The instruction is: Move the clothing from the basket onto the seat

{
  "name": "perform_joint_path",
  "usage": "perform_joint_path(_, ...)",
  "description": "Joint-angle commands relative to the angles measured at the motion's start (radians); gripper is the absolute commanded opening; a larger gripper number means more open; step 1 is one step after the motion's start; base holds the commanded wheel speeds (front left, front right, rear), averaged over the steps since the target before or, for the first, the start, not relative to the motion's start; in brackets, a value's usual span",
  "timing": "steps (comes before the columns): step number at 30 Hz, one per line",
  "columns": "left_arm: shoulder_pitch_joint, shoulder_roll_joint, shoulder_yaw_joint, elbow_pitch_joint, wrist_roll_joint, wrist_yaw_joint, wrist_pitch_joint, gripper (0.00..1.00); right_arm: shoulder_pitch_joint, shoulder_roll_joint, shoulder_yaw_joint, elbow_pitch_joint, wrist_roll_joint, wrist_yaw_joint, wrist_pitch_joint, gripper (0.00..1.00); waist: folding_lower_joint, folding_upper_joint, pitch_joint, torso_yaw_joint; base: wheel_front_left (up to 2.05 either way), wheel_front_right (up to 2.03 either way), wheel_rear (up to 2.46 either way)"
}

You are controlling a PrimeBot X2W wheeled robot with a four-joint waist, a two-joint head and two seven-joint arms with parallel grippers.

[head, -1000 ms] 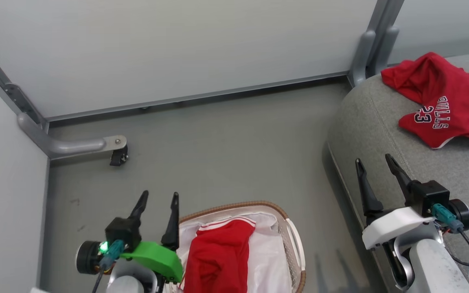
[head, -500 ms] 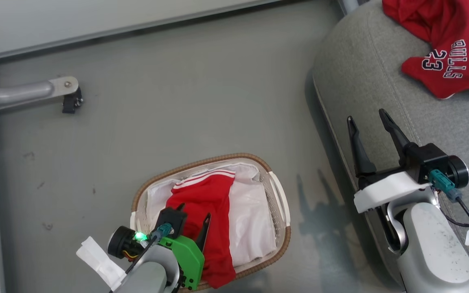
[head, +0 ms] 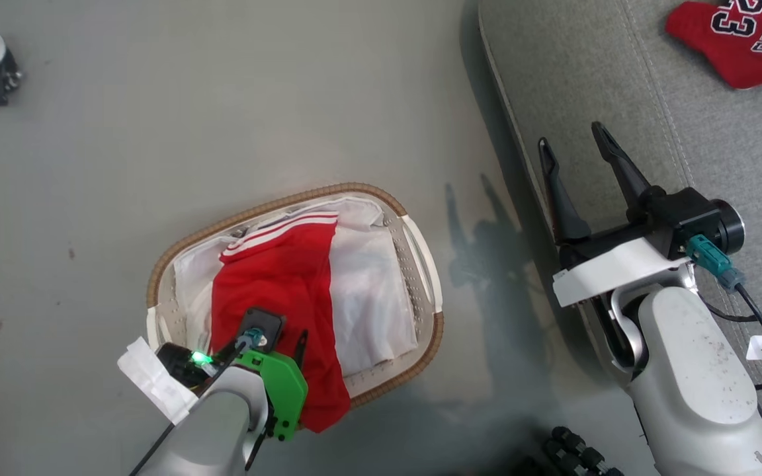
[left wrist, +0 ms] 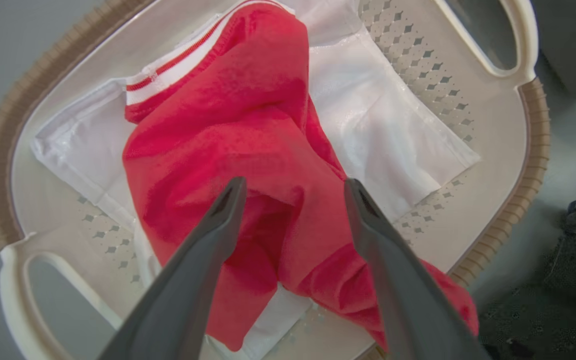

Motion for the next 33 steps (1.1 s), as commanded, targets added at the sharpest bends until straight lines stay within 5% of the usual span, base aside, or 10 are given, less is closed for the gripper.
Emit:
perform_joint_path(1, -0.034, 0.008, 0.001, 0.02, 0.004, 0.008, -0.007, 1.0, -0.021, -0.002, 0.007, -0.008, 0.008, -0.001, 0.0, 1.0, -0.0002, 0.0, 0.096, -0.059, 0.0, 0.0, 0.0)
perform_joint_path(14, -0.093, 0.038, 0.008, 0.107, -0.013, 0.053, -0.001, 1.0, -0.055, -0.002, 0.042, -0.014, 0.044, -0.001, 0.0, 1.0, -0.0002, 0.0, 0.184, -0.1, 0.0, 0.0, 0.0)
perform_joint_path(15, -0.092, 0.04, 0.012, 0.111, -0.018, 0.055, 0.002, 0.89, -0.055, -0.002, 0.044, -0.014, 0.046, -0.001, 0.0, 1.0, -0.0002, 0.0, 0.186, -0.102, 0.0, 0.0, 0.0)
perform_joint_path(18, -0.092, 0.045, 0.015, 0.117, -0.029, 0.058, 0.014, 0.15, -0.058, -0.002, 0.047, -0.013, 0.049, -0.001, 0.0, 1.0, -0.0002, 0.0, 0.188, -0.106, 0.0, 0.0, 0.0)
perform_joint_path(19, -0.091, 0.047, 0.015, 0.119, -0.032, 0.06, 0.016, 0.0, -0.059, -0.002, 0.046, -0.011, 0.051, -0.001, 0.0, 1.0, -0.0002, 0.0, 0.188, -0.107, 0.0, 0.0, 0.0)
perform_joint_path(33, -0.054, 0.043, 0.003, 0.113, -0.049, 0.039, -0.035, 0.0, -0.044, -0.002, 0.036, 0.023, 0.048, -0.001, 0.0, 1.0, -0.0002, 0.0, 0.1, -0.078, 0.0, 0.0, 0.0)
